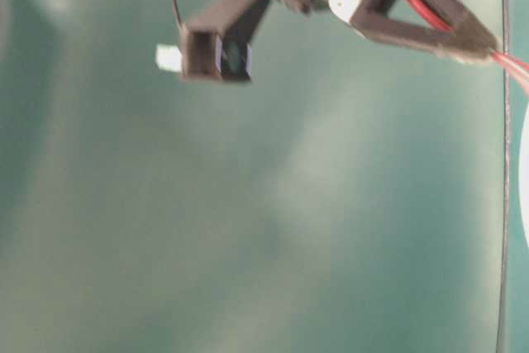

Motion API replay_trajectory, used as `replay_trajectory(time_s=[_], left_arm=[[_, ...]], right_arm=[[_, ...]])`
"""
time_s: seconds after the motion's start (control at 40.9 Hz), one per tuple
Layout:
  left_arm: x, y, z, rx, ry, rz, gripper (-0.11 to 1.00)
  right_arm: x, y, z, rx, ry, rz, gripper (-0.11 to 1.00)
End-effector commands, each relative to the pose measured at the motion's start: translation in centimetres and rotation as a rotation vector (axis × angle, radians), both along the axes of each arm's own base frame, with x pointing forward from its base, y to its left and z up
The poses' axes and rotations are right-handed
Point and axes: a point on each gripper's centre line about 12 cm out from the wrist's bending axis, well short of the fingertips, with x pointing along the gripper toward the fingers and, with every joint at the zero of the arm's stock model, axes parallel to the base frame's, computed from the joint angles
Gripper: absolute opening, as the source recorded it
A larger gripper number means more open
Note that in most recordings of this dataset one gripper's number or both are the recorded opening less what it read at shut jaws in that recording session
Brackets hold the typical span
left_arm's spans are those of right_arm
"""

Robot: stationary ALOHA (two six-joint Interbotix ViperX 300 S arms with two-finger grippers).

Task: Scoop the yellow hexagonal prism block from the bowl with a spoon using the right arm.
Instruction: 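Lift the pink spoon and carry it over the white bowl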

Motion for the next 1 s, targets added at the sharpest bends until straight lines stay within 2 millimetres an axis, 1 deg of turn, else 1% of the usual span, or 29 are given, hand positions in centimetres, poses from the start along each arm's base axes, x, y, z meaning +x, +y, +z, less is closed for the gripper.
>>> replay_trajectory(time_s=[0.0,0.22,0.464,0.611,0.977], left_arm=[[0.2,0.1,0.9,0.005,-0.024,0.002,-0.01],[0.2,0.0,0.9,0.005,-0.026,0.001,-0.01],[0.2,0.1,0.9,0.005,-0.026,0.002,-0.01],[0.2,0.1,0.9,0.005,-0.028,0.002,-0.01],[0.2,0.1,0.9,0.003,-0.024,0.002,-0.01]], right_arm=[[1.1,-0.2,1.2,-0.003,0.005,0.015,0.25],[2.1,-0.6,1.0,-0.012,0.067,0.011,0.25],[1.5,-1.2,0.4,-0.039,0.149,-0.039,0.25],[1.4,-1.6,0.2,-0.057,0.167,-0.065,0.25],[1.7,-1.5,-1.1,-0.056,0.201,-0.063,0.25]])
